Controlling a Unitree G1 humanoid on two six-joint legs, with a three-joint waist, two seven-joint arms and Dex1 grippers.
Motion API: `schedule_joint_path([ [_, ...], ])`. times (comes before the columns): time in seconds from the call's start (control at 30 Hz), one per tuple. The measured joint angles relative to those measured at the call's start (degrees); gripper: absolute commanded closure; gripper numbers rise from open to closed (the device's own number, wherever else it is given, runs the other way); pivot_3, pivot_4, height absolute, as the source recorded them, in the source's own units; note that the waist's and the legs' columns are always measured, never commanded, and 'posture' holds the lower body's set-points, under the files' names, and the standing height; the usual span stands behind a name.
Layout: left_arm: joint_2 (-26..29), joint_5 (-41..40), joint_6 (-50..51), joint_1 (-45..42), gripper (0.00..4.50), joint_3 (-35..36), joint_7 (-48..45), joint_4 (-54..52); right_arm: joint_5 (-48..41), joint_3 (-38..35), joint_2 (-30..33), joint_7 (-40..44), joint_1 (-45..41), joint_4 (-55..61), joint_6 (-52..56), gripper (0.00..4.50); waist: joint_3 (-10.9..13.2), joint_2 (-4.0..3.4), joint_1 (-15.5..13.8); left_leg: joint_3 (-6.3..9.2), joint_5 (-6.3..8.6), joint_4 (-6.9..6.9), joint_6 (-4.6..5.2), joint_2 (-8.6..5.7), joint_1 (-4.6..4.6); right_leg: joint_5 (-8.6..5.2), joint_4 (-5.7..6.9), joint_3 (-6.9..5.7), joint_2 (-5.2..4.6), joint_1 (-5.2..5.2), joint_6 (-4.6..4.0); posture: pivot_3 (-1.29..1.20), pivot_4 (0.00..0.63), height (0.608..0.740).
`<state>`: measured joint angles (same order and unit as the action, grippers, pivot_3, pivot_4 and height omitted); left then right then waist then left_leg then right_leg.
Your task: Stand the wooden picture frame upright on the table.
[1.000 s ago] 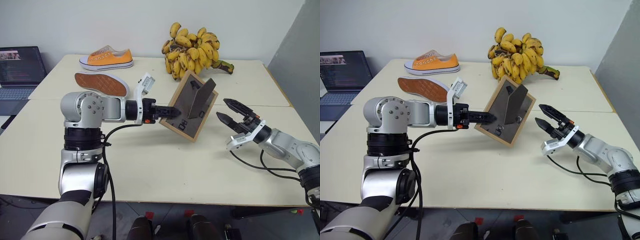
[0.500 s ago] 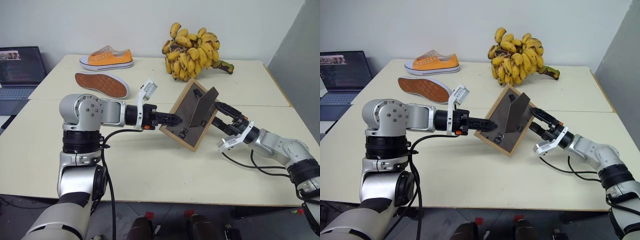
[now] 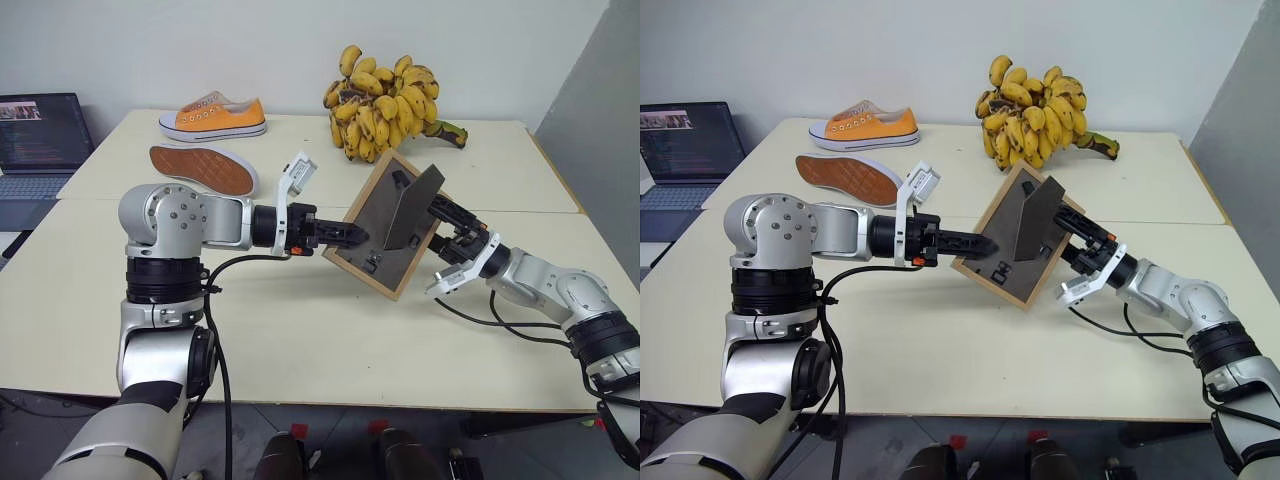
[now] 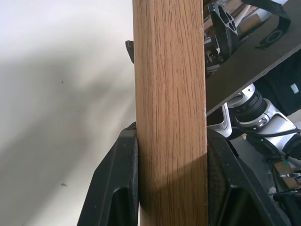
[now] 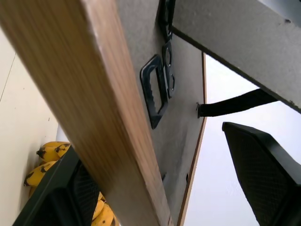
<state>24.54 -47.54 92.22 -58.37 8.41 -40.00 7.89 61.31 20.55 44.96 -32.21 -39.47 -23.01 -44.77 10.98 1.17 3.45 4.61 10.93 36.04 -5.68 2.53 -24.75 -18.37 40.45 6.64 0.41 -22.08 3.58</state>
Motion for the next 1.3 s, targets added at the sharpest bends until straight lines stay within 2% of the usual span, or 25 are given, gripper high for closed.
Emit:
schedule_joint_path([
  [0.23, 2.7, -3.1, 0.0, -0.5, 3.21, 0.7, -4.6, 5.7, 0.0, -1.3, 2.5, -1.4, 0.4, 4.9, -1.1, 0.50, 0.0, 0.00, 0.0, 0.01, 0.01, 0.00, 0.02, -0.01, 0.01, -0.01, 0.07, -0.01, 0.00, -0.02, -0.01, 0.00, 0.150, 0.740],
  [0.47, 3.9, -3.5, 0.0, -0.5, 3.21, -0.2, -5.7, 5.4, 0.0, -1.4, 3.0, -1.6, 1.0, 5.8, -1.2, 0.50, 0.0, 0.00, 0.0, 0.01, 0.01, 0.01, 0.03, -0.01, 0.02, -0.01, 0.09, 0.00, 0.00, -0.02, -0.01, 0.00, 0.150, 0.740],
  [0.57, 3.9, -3.7, 0.0, -0.5, 3.21, -0.3, -5.7, 5.1, 0.0, -1.4, 3.3, -1.6, 1.0, 5.8, -1.2, 0.91, 0.0, 0.00, 0.0, 0.01, 0.01, 0.01, 0.03, -0.01, 0.02, -0.01, 0.09, 0.00, 0.00, -0.02, -0.01, 0.00, 0.150, 0.740],
  [0.83, 3.5, -4.5, -0.1, -0.8, 3.21, -0.2, -5.7, 4.2, 0.0, -1.3, 3.6, -1.5, 1.1, 4.7, -1.9, 2.73, 0.0, 0.00, 0.0, 0.00, 0.01, 0.01, 0.04, -0.01, 0.02, -0.01, 0.09, 0.00, 0.00, -0.02, -0.01, 0.00, 0.150, 0.740],
  [0.9, 3.5, -5.0, 0.0, -0.8, 3.21, -0.1, -5.7, 4.3, 0.0, -1.4, 3.6, -2.3, 1.1, 4.7, -2.0, 3.05, 0.0, 0.00, 0.0, 0.00, 0.01, 0.01, 0.04, -0.01, 0.02, -0.01, 0.11, 0.00, 0.00, -0.03, -0.01, 0.00, 0.150, 0.740],
  [1.3, 3.5, -5.2, -0.1, -0.8, 3.21, -0.2, -5.6, 4.3, 0.6, -1.4, 3.7, -3.0, 1.0, 4.6, -1.8, 3.12, 0.0, 0.00, 0.0, 0.00, 0.01, 0.02, 0.03, -0.01, 0.02, -0.01, 0.12, 0.01, 0.00, -0.02, -0.02, 0.00, 0.150, 0.740],
])
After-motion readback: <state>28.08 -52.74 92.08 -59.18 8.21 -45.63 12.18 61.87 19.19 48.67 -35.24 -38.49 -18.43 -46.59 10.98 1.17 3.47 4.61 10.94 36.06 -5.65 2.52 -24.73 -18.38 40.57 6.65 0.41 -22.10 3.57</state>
